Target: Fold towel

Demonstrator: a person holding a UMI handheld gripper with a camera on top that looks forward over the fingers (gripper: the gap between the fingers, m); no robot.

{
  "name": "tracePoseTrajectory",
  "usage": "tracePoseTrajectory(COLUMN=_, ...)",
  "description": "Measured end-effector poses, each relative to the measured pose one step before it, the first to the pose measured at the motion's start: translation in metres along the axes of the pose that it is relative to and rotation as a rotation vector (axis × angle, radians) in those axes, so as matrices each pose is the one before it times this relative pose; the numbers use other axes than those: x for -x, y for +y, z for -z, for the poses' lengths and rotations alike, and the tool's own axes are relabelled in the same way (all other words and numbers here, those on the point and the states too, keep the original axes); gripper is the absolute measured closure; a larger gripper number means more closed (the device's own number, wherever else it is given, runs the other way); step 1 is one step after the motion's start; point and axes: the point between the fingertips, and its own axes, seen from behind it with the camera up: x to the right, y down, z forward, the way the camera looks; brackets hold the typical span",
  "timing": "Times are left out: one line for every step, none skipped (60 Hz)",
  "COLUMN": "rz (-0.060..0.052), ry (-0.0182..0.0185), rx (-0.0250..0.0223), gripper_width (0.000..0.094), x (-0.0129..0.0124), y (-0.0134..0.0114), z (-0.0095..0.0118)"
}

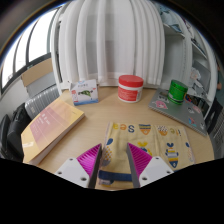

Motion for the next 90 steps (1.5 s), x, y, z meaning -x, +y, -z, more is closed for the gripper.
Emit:
tracePoseTrajectory(rz=-0.0065, ry=0.00854, rx=-0.01112, gripper_width=0.0472, x=-0.00164, y=-0.00033, z=0.0002)
tracePoseTrajectory(rz=-0.0008, ry=0.00685, rx=-0.00955, gripper_width=0.0504, x=-0.00126, y=0.00027, z=0.0002)
tracePoseTrajectory(rz=0.0039, ry=0.00534, rx=-0.00849, gripper_width=0.0526, x=-0.00065, y=0.00018, z=0.00019)
tracePoseTrajectory(rz=0.007, ry=0.00227, rx=-0.00634, gripper_width=0.0548, x=0.00016, y=0.00028, z=-0.00001)
tracePoseTrajectory(rz=0.0087, ry=0.0021, rx=-0.00385, gripper_width=0.0579, x=0.00013, y=0.00028, z=0.00027)
tracePoseTrajectory(rz=0.0096, ry=0.00176, rx=-0.00138, gripper_width=0.0617, x=0.00032, y=0.00013, z=0.00014)
tracePoseTrajectory(rz=0.0068, ry=-0.00092, rx=0.00075, gripper_width=0.0654, x=0.00062, y=0.00021, z=0.00001)
tracePoseTrajectory(rz=0.0031, ry=-0.00092, rx=0.00237, gripper_width=0.0705, x=0.00067, y=0.00018, z=0.00003)
tracePoseTrajectory(rz=0.0017, ry=0.00148, rx=0.00236, gripper_width=0.0764, x=-0.00061, y=-0.00024, z=0.00015)
tracePoseTrajectory(rz=0.0022, ry=0.00864, rx=0.00289, gripper_width=0.0831, x=-0.00291, y=-0.00034, z=-0.00066)
tracePoseTrajectory(rz=0.0061, ry=0.01737, rx=0.00116, gripper_width=0.0874, x=-0.00482, y=-0.00027, z=-0.00025)
tracePoseTrajectory(rz=0.005, ry=0.00895, rx=0.0012, gripper_width=0.0875, x=-0.00139, y=0.00005, z=0.00022)
tracePoseTrajectory(rz=0.0, ry=-0.00116, rx=0.00193, gripper_width=0.0882, x=0.00175, y=-0.00073, z=0.00158)
tracePoseTrajectory(rz=0.0054, ry=0.00253, rx=-0.00114, gripper_width=0.0888, x=0.00004, y=-0.00033, z=0.00013)
tracePoseTrajectory(rz=0.008, ry=0.0028, rx=0.0015, gripper_width=0.0891, x=-0.00015, y=0.00022, z=0.00011)
tracePoseTrajectory(rz=0.0104, ry=0.00304, rx=0.0018, gripper_width=0.0895, x=-0.00006, y=-0.00001, z=0.00013)
tracePoseTrajectory(rz=0.0123, ry=0.00304, rx=0.00402, gripper_width=0.0899, x=0.00012, y=0.00003, z=0.00012)
tracePoseTrajectory(rz=0.0135, ry=0.00284, rx=0.00558, gripper_width=0.0907, x=0.00014, y=0.00001, z=0.00011)
tracePoseTrajectory(rz=0.0119, ry=0.00226, rx=0.00803, gripper_width=0.0914, x=-0.00003, y=0.00022, z=0.00041)
tracePoseTrajectory(rz=0.0079, ry=0.00125, rx=0.00885, gripper_width=0.092, x=0.00034, y=-0.00003, z=0.00104)
tracePoseTrajectory(rz=0.0028, ry=-0.00179, rx=0.00606, gripper_width=0.0923, x=0.00065, y=-0.00108, z=0.00167)
tracePoseTrajectory(rz=-0.0049, ry=-0.00537, rx=-0.00394, gripper_width=0.0924, x=0.00087, y=-0.00153, z=0.00359)
tracePoseTrajectory(rz=-0.008, ry=-0.0094, rx=-0.00704, gripper_width=0.0923, x=0.00166, y=-0.00561, z=0.00145)
tracePoseTrajectory(rz=-0.0119, ry=-0.01073, rx=-0.01247, gripper_width=0.0923, x=0.00183, y=-0.00644, z=0.00261)
tracePoseTrajectory(rz=-0.0123, ry=-0.00779, rx=-0.0088, gripper_width=0.0923, x=0.00003, y=-0.00586, z=0.00386)
tracePoseTrajectory(rz=-0.0136, ry=-0.0105, rx=-0.00954, gripper_width=0.0923, x=0.00103, y=-0.00559, z=0.00319)
tracePoseTrajectory(rz=-0.0128, ry=-0.00928, rx=-0.00644, gripper_width=0.0923, x=-0.00017, y=-0.00512, z=0.0032)
tracePoseTrajectory(rz=-0.0131, ry=-0.0058, rx=-0.0064, gripper_width=0.0922, x=-0.00124, y=-0.00555, z=0.00376)
tracePoseTrajectory(rz=-0.0134, ry=-0.00306, rx=-0.00733, gripper_width=0.092, x=-0.00246, y=-0.00592, z=0.00397)
tracePoseTrajectory(rz=-0.014, ry=-0.00149, rx=-0.01002, gripper_width=0.0919, x=-0.00325, y=-0.0065, z=0.00379)
tracePoseTrajectory(rz=-0.0137, ry=0.00074, rx=-0.01096, gripper_width=0.0917, x=-0.00399, y=-0.00651, z=0.00348)
tracePoseTrajectory(rz=-0.0142, ry=0.00297, rx=-0.01129, gripper_width=0.0915, x=-0.00533, y=-0.00613, z=0.00374)
tracePoseTrajectory(rz=-0.0139, ry=0.00113, rx=-0.01769, gripper_width=0.0911, x=-0.00591, y=-0.00559, z=0.00194)
tracePoseTrajectory(rz=-0.0146, ry=0.0112, rx=-0.00254, gripper_width=0.0908, x=-0.00628, y=-0.00515, z=0.00262)
tracePoseTrajectory(rz=-0.0154, ry=0.01, rx=-0.00656, gripper_width=0.0904, x=-0.00784, y=-0.00437, z=0.00194)
tracePoseTrajectory(rz=-0.0155, ry=0.01042, rx=-0.00436, gripper_width=0.0902, x=-0.00803, y=-0.00329, z=0.00122)
tracePoseTrajectory(rz=-0.0152, ry=0.0095, rx=-0.00132, gripper_width=0.0901, x=-0.00753, y=-0.00224, z=0.00044)
tracePoseTrajectory(rz=-0.0142, ry=0.0063, rx=0.00183, gripper_width=0.09, x=-0.00722, y=-0.00086, z=-0.00027)
tracePoseTrajectory(rz=-0.0118, ry=0.00439, rx=0.00488, gripper_width=0.09, x=-0.00682, y=0.00014, z=-0.00076)
tracePoseTrajectory(rz=-0.0093, ry=0.00487, rx=0.00679, gripper_width=0.0899, x=-0.00769, y=0.00097, z=-0.0016)
tracePoseTrajectory(rz=-0.0057, ry=0.00473, rx=0.00519, gripper_width=0.0899, x=-0.00995, y=0.00202, z=-0.0011)
tracePoseTrajectory(rz=-0.0063, ry=0.01195, rx=0.00918, gripper_width=0.0899, x=-0.0082, y=0.0023, z=-0.00266)
tracePoseTrajectory(rz=-0.0035, ry=0.0138, rx=0.01137, gripper_width=0.0898, x=-0.00911, y=0.0032, z=-0.00251)
tracePoseTrajectory(rz=-0.003, ry=0.01474, rx=0.01187, gripper_width=0.0898, x=-0.00908, y=0.00336, z=-0.00265)
tracePoseTrajectory(rz=-0.0019, ry=0.01358, rx=0.01143, gripper_width=0.0898, x=-0.00891, y=0.00387, z=-0.00317)
tracePoseTrajectory(rz=-0.0012, ry=0.01348, rx=0.01167, gripper_width=0.0898, x=-0.00895, y=0.00422, z=-0.00355)
tracePoseTrajectory(rz=-0.0007, ry=0.01308, rx=0.01332, gripper_width=0.0899, x=-0.00875, y=0.00514, z=-0.00384)
tracePoseTrajectory(rz=-0.0006, ry=0.01338, rx=0.01533, gripper_width=0.0899, x=-0.00866, y=0.00561, z=-0.00411)
tracePoseTrajectory(rz=0.0, ry=0.01174, rx=0.0167, gripper_width=0.0899, x=-0.00742, y=0.00634, z=-0.00428)
tracePoseTrajectory(rz=0.002, ry=0.00798, rx=0.0189, gripper_width=0.0898, x=-0.00648, y=0.00715, z=-0.0046)
tracePoseTrajectory(rz=0.002, ry=-0.00029, rx=0.0155, gripper_width=0.0899, x=-0.00616, y=0.00921, z=-0.00589)
tracePoseTrajectory(rz=0.0023, ry=0.00085, rx=0.02114, gripper_width=0.0898, x=-0.00502, y=0.00761, z=-0.00426)
tracePoseTrajectory(rz=0.0005, ry=-0.00075, rx=0.02181, gripper_width=0.0896, x=-0.00361, y=0.00757, z=-0.00382)
tracePoseTrajectory(rz=0.0017, ry=-0.00511, rx=0.01845, gripper_width=0.0891, x=-0.00223, y=0.00548, z=-0.00236)
tracePoseTrajectory(rz=-0.0011, ry=-0.01775, rx=-0.02386, gripper_width=0.089, x=0.00066, y=-0.00657, z=0.00098)
tracePoseTrajectory(rz=-0.0046, ry=-0.01633, rx=-0.03574, gripper_width=0.089, x=-0.001, y=-0.00362, z=-0.003)
tracePoseTrajectory(rz=0.0, ry=-0.00869, rx=-0.00266, gripper_width=0.0885, x=-0.00117, y=0.00264, z=-0.00183)
tracePoseTrajectory(rz=0.0017, ry=-0.00111, rx=0.0183, gripper_width=0.088, x=0.00192, y=0.00079, z=-0.00013)
tracePoseTrajectory(rz=-0.0002, ry=-0.01102, rx=0.00166, gripper_width=0.0868, x=-0.0004, y=-0.00034, z=0.00087)
tracePoseTrajectory(rz=0.0006, ry=-0.00669, rx=0.00712, gripper_width=0.0849, x=-0.00083, y=0.00093, z=0.00076)
tracePoseTrajectory(rz=0.001, ry=-0.00449, rx=0.0135, gripper_width=0.082, x=-0.00054, y=0.00152, z=0.001)
tracePoseTrajectory(rz=0.0, ry=-0.00601, rx=0.01477, gripper_width=0.0777, x=-0.00035, y=0.00117, z=0.00141)
tracePoseTrajectory(rz=-0.0031, ry=-0.00168, rx=0.01512, gripper_width=0.0712, x=-0.00171, y=0.00127, z=0.0017)
tracePoseTrajectory(rz=-0.0043, ry=0.00064, rx=0.01584, gripper_width=0.063, x=-0.00243, y=0.00141, z=0.00232)
tracePoseTrajectory(rz=-0.0043, ry=0.00158, rx=0.01306, gripper_width=0.053, x=-0.00286, y=0.0007, z=0.00318)
tracePoseTrajectory(rz=-0.0024, ry=-0.00243, rx=0.00746, gripper_width=0.0416, x=-0.00175, y=-0.0005, z=0.00397)
tracePoseTrajectory(rz=0.0016, ry=-0.01146, rx=-0.0045, gripper_width=0.0302, x=0.00053, y=-0.00292, z=0.00468)
tracePoseTrajectory(rz=0.0038, ry=-0.01224, rx=-0.00915, gripper_width=0.0209, x=-0.00031, y=-0.00494, z=0.00742)
tracePoseTrajectory(rz=0.0039, ry=-0.01589, rx=-0.02405, gripper_width=0.0149, x=-0.00018, y=-0.00399, z=0.00417)
tracePoseTrajectory(rz=0.0064, ry=-0.01811, rx=-0.02037, gripper_width=0.011, x=0.00086, y=-0.00433, z=0.00567)
tracePoseTrajectory(rz=0.0069, ry=-0.01667, rx=-0.01607, gripper_width=0.0088, x=-0.00044, y=-0.00287, z=0.00581)
tracePoseTrajectory(rz=0.0076, ry=-0.01274, rx=-0.00981, gripper_width=0.0086, x=-0.00096, y=-0.00159, z=0.00652)
tracePoseTrajectory(rz=0.0078, ry=-0.01297, rx=-0.00479, gripper_width=0.0087, x=-0.00068, y=-0.00012, z=0.00696)
tracePoseTrajectory(rz=0.0073, ry=-0.01312, rx=-0.00151, gripper_width=0.0088, x=-0.00085, y=0.00055, z=0.00751)
tracePoseTrajectory(rz=0.0031, ry=-0.00757, rx=0.00491, gripper_width=0.0089, x=-0.00086, y=-0.00077, z=0.00962)
tracePoseTrajectory(rz=0.0035, ry=-0.00814, rx=-0.00148, gripper_width=0.009, x=-0.00208, y=0.00048, z=0.00833)
tracePoseTrajectory(rz=0.0008, ry=-0.00618, rx=-0.00253, gripper_width=0.0089, x=-0.00207, y=0.00037, z=0.00845)
tracePoseTrajectory(rz=-0.0006, ry=-0.00662, rx=-0.00386, gripper_width=0.009, x=-0.00178, y=0.00016, z=0.0087)
tracePoseTrajectory(rz=-0.0017, ry=-0.0081, rx=-0.0051, gripper_width=0.0094, x=-0.00159, y=-0.00012, z=0.00886)
tracePoseTrajectory(rz=-0.0023, ry=-0.00967, rx=-0.00574, gripper_width=0.0097, x=-0.00109, y=-0.00028, z=0.00899)
tracePoseTrajectory(rz=-0.0031, ry=-0.00917, rx=-0.0057, gripper_width=0.0102, x=-0.00129, y=0.00018, z=0.00883)
tracePoseTrajectory(rz=-0.0048, ry=-0.00686, rx=-0.00367, gripper_width=0.0101, x=-0.0018, y=0.0004, z=0.00868)
tracePoseTrajectory(rz=-0.0034, ry=-0.00738, rx=-0.00355, gripper_width=0.01, x=-0.00268, y=0.00156, z=0.00841)
tracePoseTrajectory(rz=-0.006, ry=-0.00635, rx=-0.00229, gripper_width=0.0102, x=-0.00235, y=0.00133, z=0.0083)
tracePoseTrajectory(rz=-0.0051, ry=-0.00364, rx=-0.00262, gripper_width=0.0102, x=-0.00249, y=0.00077, z=0.00791)
tracePoseTrajectory(rz=-0.0062, ry=-0.00382, rx=-0.00321, gripper_width=0.0102, x=-0.00266, y=0.00123, z=0.00804)
tracePoseTrajectory(rz=-0.0059, ry=-0.00123, rx=-0.00245, gripper_width=0.0104, x=-0.00348, y=0.00142, z=0.00743)
tracePoseTrajectory(rz=-0.0068, ry=0.00098, rx=-0.0013, gripper_width=0.0105, x=-0.00386, y=0.00183, z=0.00743)
tracePoseTrajectory(rz=-0.0072, ry=0.00287, rx=-0.00044, gripper_width=0.0104, x=-0.0044, y=0.00199, z=0.00725)
tracePoseTrajectory(rz=-0.0077, ry=0.00516, rx=0.00103, gripper_width=0.0103, x=-0.0049, y=0.00234, z=0.00725)
